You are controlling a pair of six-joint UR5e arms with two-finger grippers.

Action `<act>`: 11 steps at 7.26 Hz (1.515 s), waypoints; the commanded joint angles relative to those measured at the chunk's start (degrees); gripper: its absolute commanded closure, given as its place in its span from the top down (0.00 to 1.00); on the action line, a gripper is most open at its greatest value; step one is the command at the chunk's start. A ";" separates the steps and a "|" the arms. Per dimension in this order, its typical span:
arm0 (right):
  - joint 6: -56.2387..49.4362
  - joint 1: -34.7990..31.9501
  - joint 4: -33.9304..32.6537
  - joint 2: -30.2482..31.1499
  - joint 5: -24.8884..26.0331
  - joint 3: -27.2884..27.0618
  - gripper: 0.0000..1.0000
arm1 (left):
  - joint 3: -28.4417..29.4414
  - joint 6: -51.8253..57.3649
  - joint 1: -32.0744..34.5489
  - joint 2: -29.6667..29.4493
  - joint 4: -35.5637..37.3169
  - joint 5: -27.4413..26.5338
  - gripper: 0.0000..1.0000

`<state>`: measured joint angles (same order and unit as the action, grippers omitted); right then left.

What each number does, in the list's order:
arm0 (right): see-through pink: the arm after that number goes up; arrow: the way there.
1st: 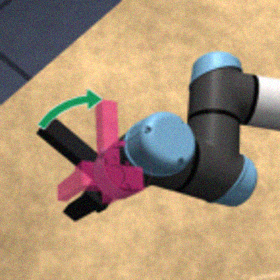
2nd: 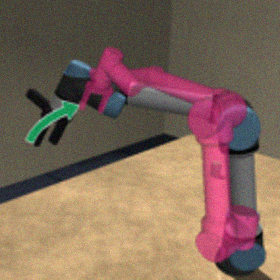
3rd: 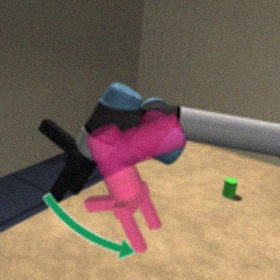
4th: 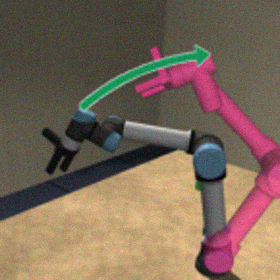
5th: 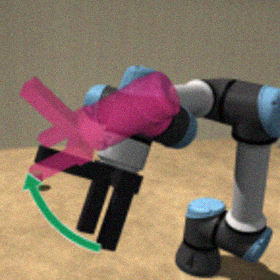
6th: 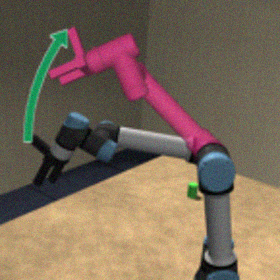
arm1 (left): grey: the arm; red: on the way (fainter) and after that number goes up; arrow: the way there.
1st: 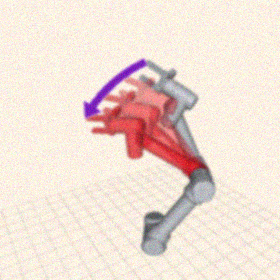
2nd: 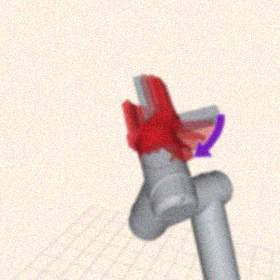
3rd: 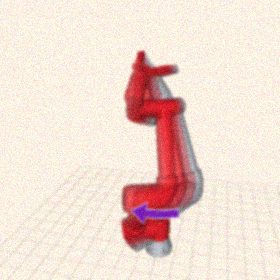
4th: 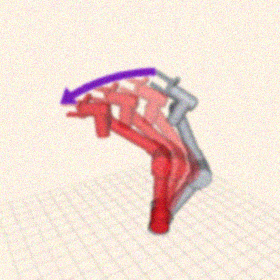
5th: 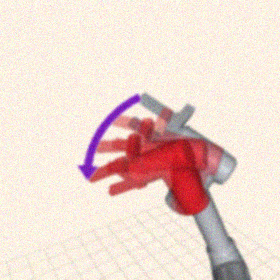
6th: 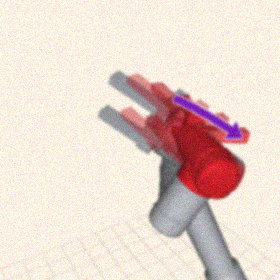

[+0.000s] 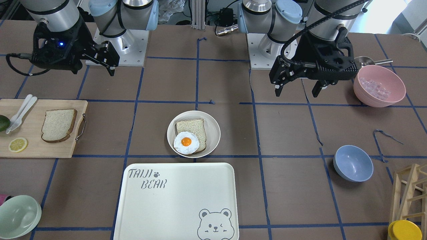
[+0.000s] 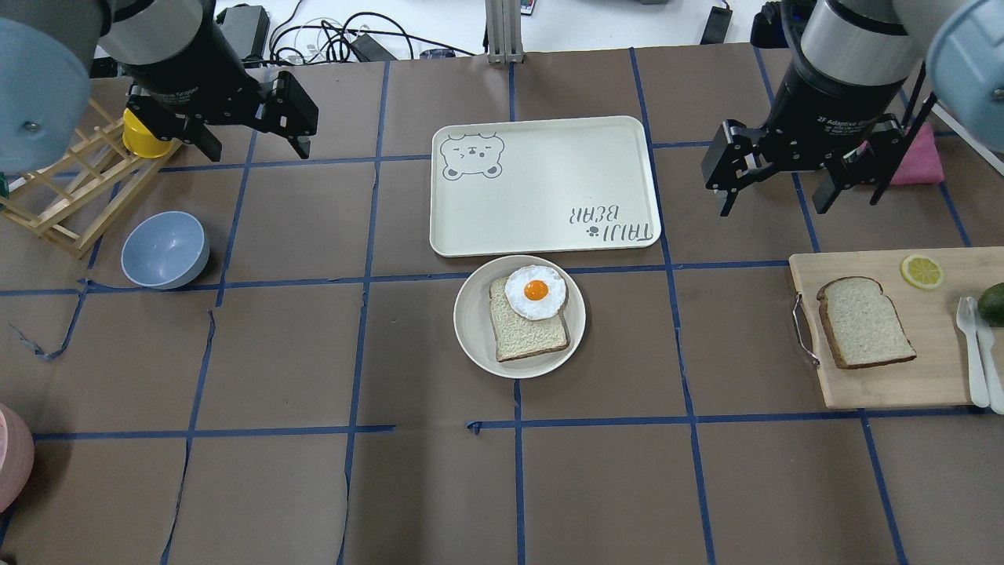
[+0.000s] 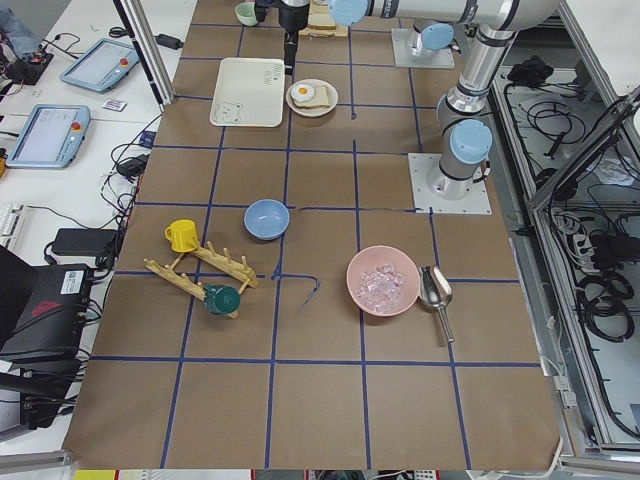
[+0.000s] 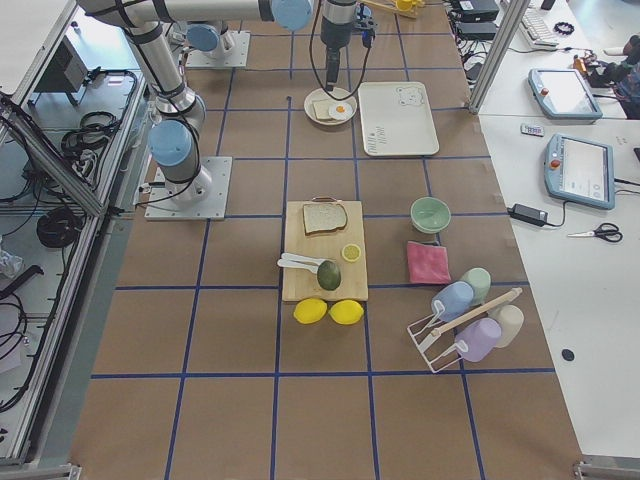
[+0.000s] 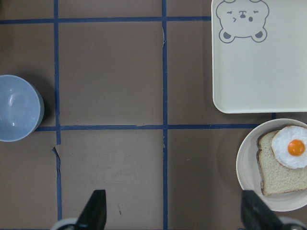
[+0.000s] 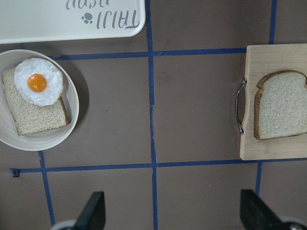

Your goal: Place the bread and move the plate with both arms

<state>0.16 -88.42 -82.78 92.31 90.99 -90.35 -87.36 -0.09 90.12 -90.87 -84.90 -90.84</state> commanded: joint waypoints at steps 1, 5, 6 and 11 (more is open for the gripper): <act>0.02 0.00 -0.10 -0.03 0.15 0.00 1.00 | 0.00 0.00 0.06 -0.01 0.00 -0.04 1.00; 0.11 0.00 -0.62 -0.20 0.15 -0.18 1.00 | 0.00 0.00 0.06 0.08 0.00 -0.04 1.00; 0.02 0.00 -0.71 -0.11 0.06 -0.18 1.00 | 0.00 0.00 0.06 -0.01 0.00 0.04 1.00; 1.25 2.53 -1.24 -0.73 1.21 -0.18 1.00 | 0.00 0.00 0.06 0.08 0.00 -0.04 1.00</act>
<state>1.15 -87.38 -83.87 91.72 92.04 -90.53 -87.36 -0.09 90.14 -90.86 -84.90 -90.88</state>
